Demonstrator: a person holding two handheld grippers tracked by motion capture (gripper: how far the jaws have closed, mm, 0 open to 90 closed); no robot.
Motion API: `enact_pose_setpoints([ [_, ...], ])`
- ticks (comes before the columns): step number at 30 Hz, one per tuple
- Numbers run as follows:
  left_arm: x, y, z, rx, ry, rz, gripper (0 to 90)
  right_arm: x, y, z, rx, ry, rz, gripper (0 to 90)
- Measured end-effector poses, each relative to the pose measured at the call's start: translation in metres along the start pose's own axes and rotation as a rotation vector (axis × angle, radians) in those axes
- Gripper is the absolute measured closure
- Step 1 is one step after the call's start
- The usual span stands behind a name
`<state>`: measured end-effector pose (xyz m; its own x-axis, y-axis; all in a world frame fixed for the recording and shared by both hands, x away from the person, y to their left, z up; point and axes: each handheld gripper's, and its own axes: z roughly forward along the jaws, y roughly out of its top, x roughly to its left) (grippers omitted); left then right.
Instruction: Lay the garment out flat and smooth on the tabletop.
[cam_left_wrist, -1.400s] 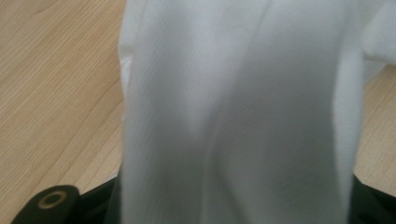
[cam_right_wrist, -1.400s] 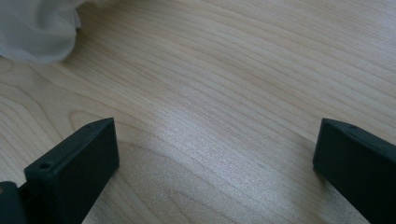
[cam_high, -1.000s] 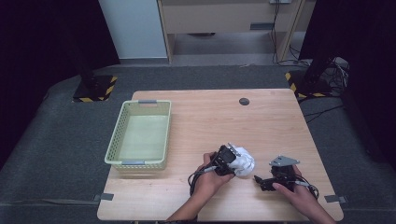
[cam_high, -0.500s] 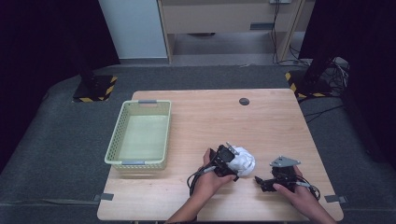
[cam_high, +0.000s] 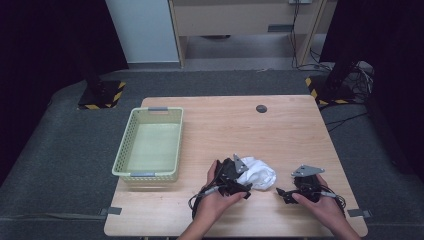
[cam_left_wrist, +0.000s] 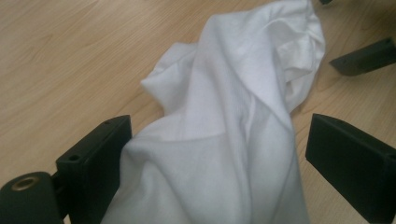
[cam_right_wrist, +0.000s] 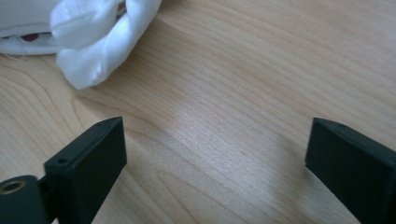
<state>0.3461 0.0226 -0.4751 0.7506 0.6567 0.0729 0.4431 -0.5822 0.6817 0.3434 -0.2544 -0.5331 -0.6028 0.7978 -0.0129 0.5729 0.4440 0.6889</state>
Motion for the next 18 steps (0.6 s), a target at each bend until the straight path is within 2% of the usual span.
enact_pose_setpoints([
  [2,0.004,-0.007,-0.004,-0.024,0.001,-0.021,9.0,0.0,0.006,-0.008,-0.004,-0.001,-0.013,13.0],
  [6,0.012,-0.017,-0.02,-0.082,0.021,-0.033,12.6,0.007,0.022,-0.028,-0.025,0.025,-0.054,23.5],
  [8,0.016,-0.023,-0.027,-0.117,0.012,-0.05,15.1,0.013,0.029,-0.034,-0.029,0.039,-0.075,30.2],
  [9,0.016,-0.025,-0.028,-0.128,0.0,-0.038,14.6,0.016,0.033,-0.037,-0.028,0.048,-0.089,35.5],
  [10,0.015,-0.027,-0.03,-0.126,0.001,-0.006,15.4,0.018,0.035,-0.038,-0.026,0.054,-0.101,38.3],
  [11,0.016,-0.029,-0.032,-0.121,0.01,0.002,16.5,0.022,0.04,-0.04,-0.025,0.061,-0.119,41.8],
  [14,0.021,-0.035,-0.037,-0.11,-0.013,-0.01,19.7,0.031,0.052,-0.043,-0.035,0.074,-0.146,51.8],
  [18,0.03,-0.048,-0.048,-0.103,-0.01,-0.038,22.1,0.046,0.067,-0.039,-0.054,0.093,-0.184,58.9],
])
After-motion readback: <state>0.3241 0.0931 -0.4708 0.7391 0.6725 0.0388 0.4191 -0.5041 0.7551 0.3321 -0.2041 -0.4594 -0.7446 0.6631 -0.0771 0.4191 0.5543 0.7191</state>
